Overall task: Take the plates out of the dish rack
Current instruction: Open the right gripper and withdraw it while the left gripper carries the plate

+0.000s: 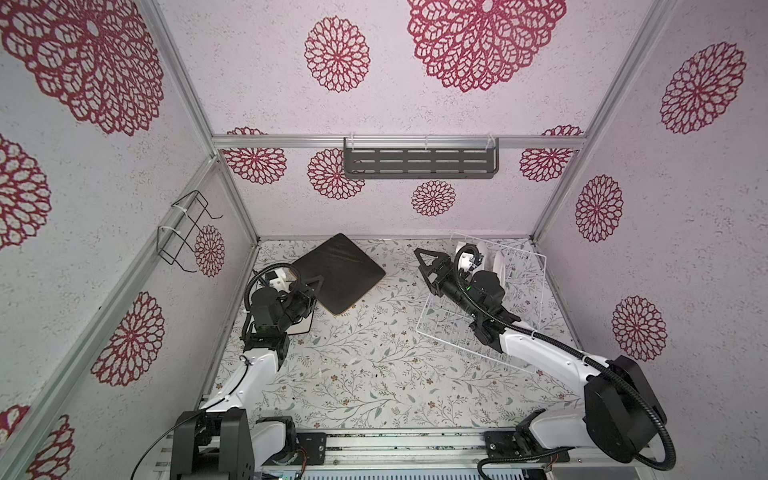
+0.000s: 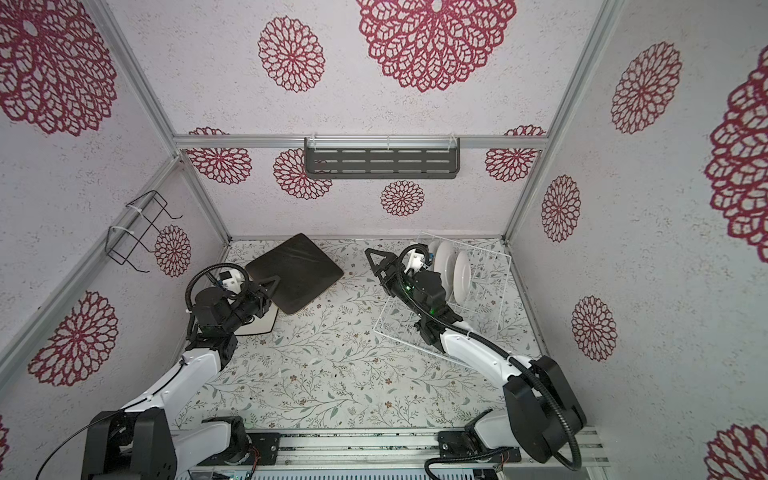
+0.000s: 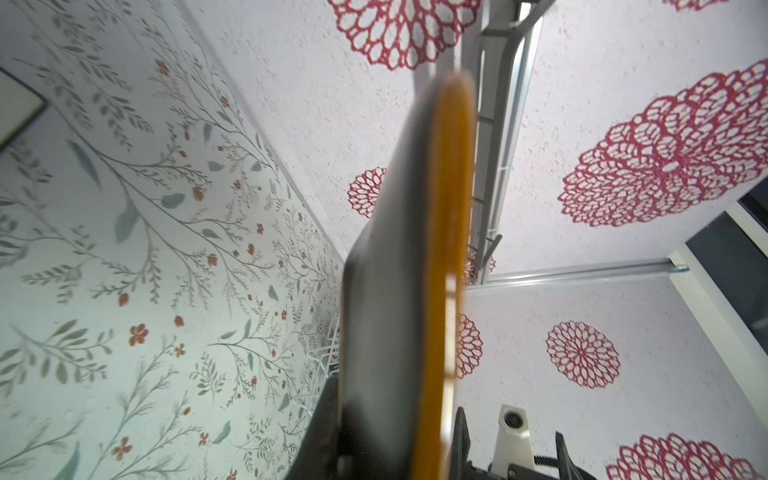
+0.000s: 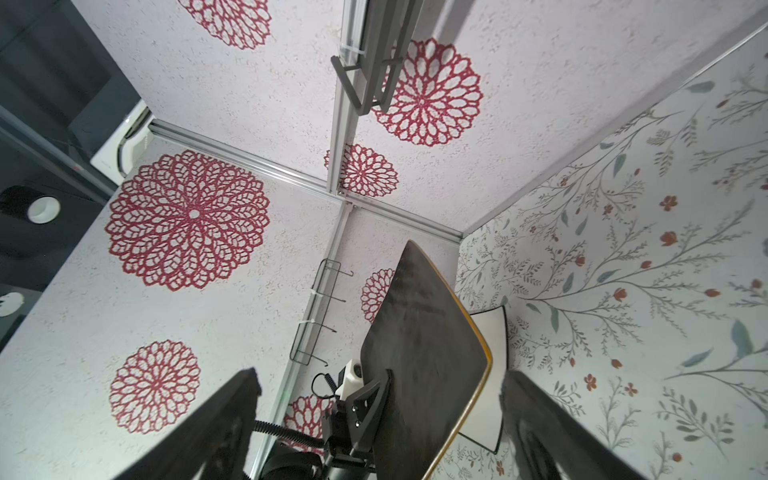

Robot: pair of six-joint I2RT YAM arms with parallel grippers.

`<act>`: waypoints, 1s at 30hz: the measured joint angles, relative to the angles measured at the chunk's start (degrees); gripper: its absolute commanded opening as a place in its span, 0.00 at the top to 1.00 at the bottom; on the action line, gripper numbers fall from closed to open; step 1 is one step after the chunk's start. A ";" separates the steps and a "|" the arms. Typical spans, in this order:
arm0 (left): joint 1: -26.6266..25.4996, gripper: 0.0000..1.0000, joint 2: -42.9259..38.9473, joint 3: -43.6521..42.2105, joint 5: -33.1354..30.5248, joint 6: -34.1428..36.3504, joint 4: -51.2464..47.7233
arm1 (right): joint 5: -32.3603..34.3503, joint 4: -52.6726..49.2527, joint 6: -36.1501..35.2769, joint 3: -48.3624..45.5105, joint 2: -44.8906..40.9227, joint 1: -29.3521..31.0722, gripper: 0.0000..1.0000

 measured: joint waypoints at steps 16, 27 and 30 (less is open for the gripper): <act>8.96 1.00 -5.03 -6.75 -4.57 -0.31 -5.42 | 1.84 -6.27 -3.19 0.15 -0.13 -0.13 0.05; 13.75 1.00 -11.54 -10.99 -10.14 -0.31 -8.57 | 1.42 -6.23 -3.15 0.13 -0.02 -0.13 0.06; 15.32 1.00 -11.47 -12.13 -10.91 -0.59 -8.63 | 1.14 -6.16 -3.10 0.13 0.37 -0.13 0.06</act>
